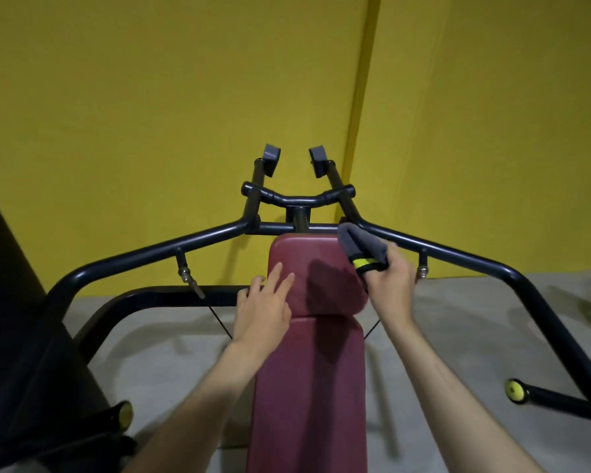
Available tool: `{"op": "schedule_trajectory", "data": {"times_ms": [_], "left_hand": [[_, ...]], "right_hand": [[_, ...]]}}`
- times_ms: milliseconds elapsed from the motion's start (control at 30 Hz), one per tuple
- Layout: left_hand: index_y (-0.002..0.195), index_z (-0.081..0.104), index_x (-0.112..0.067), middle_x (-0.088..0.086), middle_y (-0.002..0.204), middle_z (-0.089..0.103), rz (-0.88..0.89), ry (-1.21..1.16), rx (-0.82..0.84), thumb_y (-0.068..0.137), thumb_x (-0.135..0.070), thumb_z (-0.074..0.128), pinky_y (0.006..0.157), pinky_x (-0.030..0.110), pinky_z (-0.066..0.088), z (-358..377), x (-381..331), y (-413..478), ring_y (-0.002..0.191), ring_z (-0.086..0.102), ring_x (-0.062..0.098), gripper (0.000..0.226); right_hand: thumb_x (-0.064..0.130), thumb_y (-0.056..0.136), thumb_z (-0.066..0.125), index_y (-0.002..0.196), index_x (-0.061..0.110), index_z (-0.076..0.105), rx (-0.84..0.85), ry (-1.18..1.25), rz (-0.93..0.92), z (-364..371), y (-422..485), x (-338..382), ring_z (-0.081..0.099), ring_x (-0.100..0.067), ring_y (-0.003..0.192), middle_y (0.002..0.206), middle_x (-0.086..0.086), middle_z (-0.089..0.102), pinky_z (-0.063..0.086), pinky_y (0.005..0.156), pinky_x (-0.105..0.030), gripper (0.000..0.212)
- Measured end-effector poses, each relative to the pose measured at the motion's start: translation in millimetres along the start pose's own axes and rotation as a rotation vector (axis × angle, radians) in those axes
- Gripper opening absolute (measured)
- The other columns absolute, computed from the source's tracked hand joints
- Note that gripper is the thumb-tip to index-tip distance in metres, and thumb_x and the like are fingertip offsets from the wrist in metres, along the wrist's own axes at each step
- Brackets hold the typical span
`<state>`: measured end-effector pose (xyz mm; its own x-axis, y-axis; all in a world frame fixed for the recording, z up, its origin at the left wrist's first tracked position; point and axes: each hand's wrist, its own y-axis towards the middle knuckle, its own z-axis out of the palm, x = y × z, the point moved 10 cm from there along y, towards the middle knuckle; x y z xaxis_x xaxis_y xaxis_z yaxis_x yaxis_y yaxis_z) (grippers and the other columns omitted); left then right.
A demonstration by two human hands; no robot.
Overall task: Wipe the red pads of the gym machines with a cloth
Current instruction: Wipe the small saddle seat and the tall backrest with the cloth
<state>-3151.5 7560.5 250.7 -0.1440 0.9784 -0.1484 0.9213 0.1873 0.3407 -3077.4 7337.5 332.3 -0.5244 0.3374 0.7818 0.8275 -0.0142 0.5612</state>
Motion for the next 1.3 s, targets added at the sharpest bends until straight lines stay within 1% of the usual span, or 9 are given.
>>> {"op": "schedule_trajectory", "data": {"times_ms": [133, 267, 333, 467, 667, 933, 1033, 1200, 1300], "left_hand": [[0.162, 0.014, -0.034, -0.009, 0.171, 0.009, 0.049, -0.049, -0.011, 0.101, -0.036, 0.046, 0.114, 0.050, 0.036, 18.9, 11.6, 24.3, 0.144, 0.035, 0.024, 0.069], [0.157, 0.034, -0.032, -0.012, 0.169, 0.014, 0.031, -0.114, -0.055, 0.095, -0.034, 0.052, 0.112, 0.052, 0.040, 39.2, 21.5, 32.1, 0.132, 0.047, 0.022, 0.065], [0.142, 0.054, -0.028, -0.011, 0.161, 0.030, 0.031, -0.151, -0.109, 0.088, -0.029, 0.058, 0.102, 0.048, 0.049, 42.9, 22.5, 34.3, 0.117, 0.058, 0.024, 0.054], [0.129, 0.063, -0.027, -0.010, 0.156, 0.039, 0.020, -0.184, -0.154, 0.084, -0.031, 0.061, 0.081, 0.043, 0.056, 44.2, 26.1, 38.2, 0.101, 0.063, 0.026, 0.046], [0.160, 0.026, -0.038, -0.029, 0.166, -0.010, 0.075, -0.389, -0.059, 0.093, -0.051, 0.041, 0.104, 0.029, 0.046, 46.7, 26.4, 37.2, 0.123, 0.045, 0.014, 0.070], [0.148, 0.047, -0.031, -0.013, 0.164, 0.026, 0.041, -0.412, -0.115, 0.089, -0.042, 0.048, 0.100, 0.035, 0.049, 45.7, 31.2, 40.2, 0.117, 0.054, 0.022, 0.061], [0.150, 0.046, -0.032, -0.016, 0.166, 0.022, 0.042, -0.400, -0.150, 0.088, -0.037, 0.050, 0.099, 0.034, 0.050, 44.5, 29.8, 38.1, 0.112, 0.054, 0.019, 0.062], [0.153, 0.042, -0.035, -0.026, 0.166, 0.014, 0.069, -0.467, -0.176, 0.089, -0.026, 0.061, 0.096, 0.033, 0.053, 38.1, 26.8, 36.1, 0.110, 0.053, 0.012, 0.068], [0.153, 0.045, -0.032, -0.021, 0.165, 0.021, 0.118, -0.510, -0.205, 0.087, -0.022, 0.067, 0.093, 0.035, 0.056, 35.1, 26.4, 34.4, 0.121, 0.054, 0.015, 0.070]], "right_hand": [[-0.007, 0.073, 0.062, 0.129, 0.017, 0.065, 0.064, -0.331, -0.214, 72.8, 69.8, 25.9, 0.055, -0.019, 0.131, 0.132, 0.003, 0.065, 0.045, 0.110, -0.037, 0.060], [0.021, 0.077, 0.056, 0.109, 0.029, 0.060, 0.318, -0.631, -0.318, 174.3, 69.8, 37.1, 0.065, -0.027, 0.101, 0.100, 0.002, 0.071, 0.048, 0.088, -0.042, 0.033], [0.031, 0.075, 0.049, 0.101, 0.034, 0.060, 0.371, -0.659, -0.418, 209.5, 54.1, 42.8, 0.062, -0.017, 0.098, 0.094, 0.010, 0.066, 0.042, 0.094, -0.041, 0.028], [0.023, 0.072, 0.058, 0.098, 0.027, 0.066, 0.364, -0.535, -0.582, 208.2, 50.1, 40.9, 0.062, -0.014, 0.100, 0.099, 0.011, 0.069, 0.044, 0.094, -0.037, 0.027], [0.033, 0.072, 0.039, 0.099, 0.027, 0.061, 0.194, -0.686, -0.282, 109.9, 98.7, -25.7, 0.061, -0.026, 0.086, 0.085, 0.002, 0.066, 0.048, 0.070, -0.040, 0.036], [0.026, 0.068, 0.053, 0.082, 0.028, 0.054, 0.363, -0.526, -0.509, 219.2, 50.6, 48.3, 0.060, -0.021, 0.077, 0.073, 0.010, 0.054, 0.039, 0.079, -0.035, 0.015], [0.025, 0.069, 0.051, 0.084, 0.027, 0.052, 0.413, -0.509, -0.554, 202.1, 60.9, 37.3, 0.062, -0.024, 0.080, 0.076, 0.008, 0.060, 0.036, 0.069, -0.034, 0.015], [0.022, 0.075, 0.049, 0.108, 0.036, 0.063, 0.248, -0.498, -0.223, 114.1, 109.0, -32.8, 0.065, -0.030, 0.090, 0.090, 0.004, 0.071, 0.050, 0.071, -0.041, 0.038], [0.008, 0.083, 0.049, 0.106, 0.037, 0.064, 0.115, -0.232, -0.003, 80.0, 110.7, -72.7, 0.064, -0.021, 0.090, 0.095, 0.009, 0.070, 0.049, 0.077, -0.037, 0.039]]}}
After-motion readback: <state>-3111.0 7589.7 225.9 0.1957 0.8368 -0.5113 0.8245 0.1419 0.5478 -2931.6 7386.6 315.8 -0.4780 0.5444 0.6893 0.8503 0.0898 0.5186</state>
